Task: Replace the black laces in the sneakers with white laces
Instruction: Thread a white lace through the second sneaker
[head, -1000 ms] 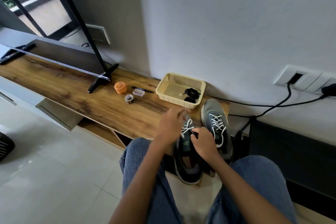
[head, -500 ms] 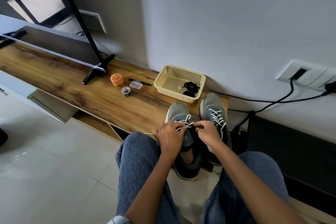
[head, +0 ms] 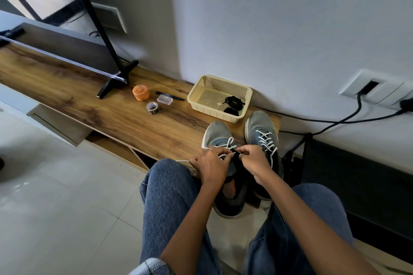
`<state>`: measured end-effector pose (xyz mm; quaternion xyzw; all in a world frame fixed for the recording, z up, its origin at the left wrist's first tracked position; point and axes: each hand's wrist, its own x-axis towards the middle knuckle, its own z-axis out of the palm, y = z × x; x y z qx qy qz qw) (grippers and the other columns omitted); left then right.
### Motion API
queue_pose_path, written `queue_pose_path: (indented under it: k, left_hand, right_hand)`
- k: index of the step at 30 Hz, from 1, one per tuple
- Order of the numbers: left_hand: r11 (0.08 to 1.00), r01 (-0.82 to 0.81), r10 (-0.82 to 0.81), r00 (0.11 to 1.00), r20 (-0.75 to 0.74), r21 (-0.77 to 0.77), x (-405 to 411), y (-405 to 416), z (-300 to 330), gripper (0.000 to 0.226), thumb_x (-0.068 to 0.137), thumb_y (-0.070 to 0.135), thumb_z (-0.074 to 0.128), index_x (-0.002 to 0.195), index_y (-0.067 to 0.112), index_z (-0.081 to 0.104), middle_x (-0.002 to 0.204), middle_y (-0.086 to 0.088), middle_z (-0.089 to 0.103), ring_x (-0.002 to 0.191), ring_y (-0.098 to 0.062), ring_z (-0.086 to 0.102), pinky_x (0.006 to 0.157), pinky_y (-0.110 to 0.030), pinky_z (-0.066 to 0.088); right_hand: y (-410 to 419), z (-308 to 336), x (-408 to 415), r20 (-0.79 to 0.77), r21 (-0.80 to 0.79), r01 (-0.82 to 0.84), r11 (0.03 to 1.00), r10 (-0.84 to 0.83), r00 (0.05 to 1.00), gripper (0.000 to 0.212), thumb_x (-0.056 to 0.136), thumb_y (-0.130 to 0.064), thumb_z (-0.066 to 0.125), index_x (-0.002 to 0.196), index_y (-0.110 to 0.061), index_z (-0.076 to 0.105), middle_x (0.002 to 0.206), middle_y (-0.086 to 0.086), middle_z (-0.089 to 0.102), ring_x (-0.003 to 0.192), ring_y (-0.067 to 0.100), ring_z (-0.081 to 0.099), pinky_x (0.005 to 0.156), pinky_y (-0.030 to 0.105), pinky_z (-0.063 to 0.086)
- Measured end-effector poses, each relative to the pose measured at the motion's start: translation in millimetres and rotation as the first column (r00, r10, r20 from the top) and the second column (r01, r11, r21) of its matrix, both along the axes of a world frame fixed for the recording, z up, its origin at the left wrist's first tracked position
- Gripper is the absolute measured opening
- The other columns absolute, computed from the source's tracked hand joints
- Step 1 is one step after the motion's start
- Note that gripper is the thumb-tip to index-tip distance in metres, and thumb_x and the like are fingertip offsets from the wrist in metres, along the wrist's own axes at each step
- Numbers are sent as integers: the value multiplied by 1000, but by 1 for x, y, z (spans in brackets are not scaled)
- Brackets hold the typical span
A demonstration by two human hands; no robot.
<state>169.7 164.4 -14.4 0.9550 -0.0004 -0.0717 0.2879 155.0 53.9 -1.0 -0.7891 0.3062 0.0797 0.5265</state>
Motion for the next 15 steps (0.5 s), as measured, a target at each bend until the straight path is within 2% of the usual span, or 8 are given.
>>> queue_pose_path:
  k: [5,10,15]
  left_hand:
    - [999,36,-37,999,40,25,1,0,-1,15,88,43,62,94,33,72,101,8,67,112,-13,45,80,-34,13]
    - [992,79,-86,993,80,94,2,1,1,15,90,39,61,95,31,73,98,7,67,110,-14,46,85,-35,15]
    - [999,45,-45,998,50,7,1,2,-2,15,90,41,59,94,33,71,104,9,67,113,-12,45,86,-35,14]
  right_hand:
    - [0,1,0,4,-17,-12,1000,12,1000,23,91,1,49,96,-11,68,89,3,63,88,17,59,73,26,45]
    - [1,0,-1,12,-44,-31,999,31,999,25,92,1,49,105,-7,68,99,5,65,93,16,59,76,25,44]
    - [0,0,-2,35,-59,-54,997,56,998,24,92,-1,50,106,-6,69,97,3,64,94,15,59,76,24,44]
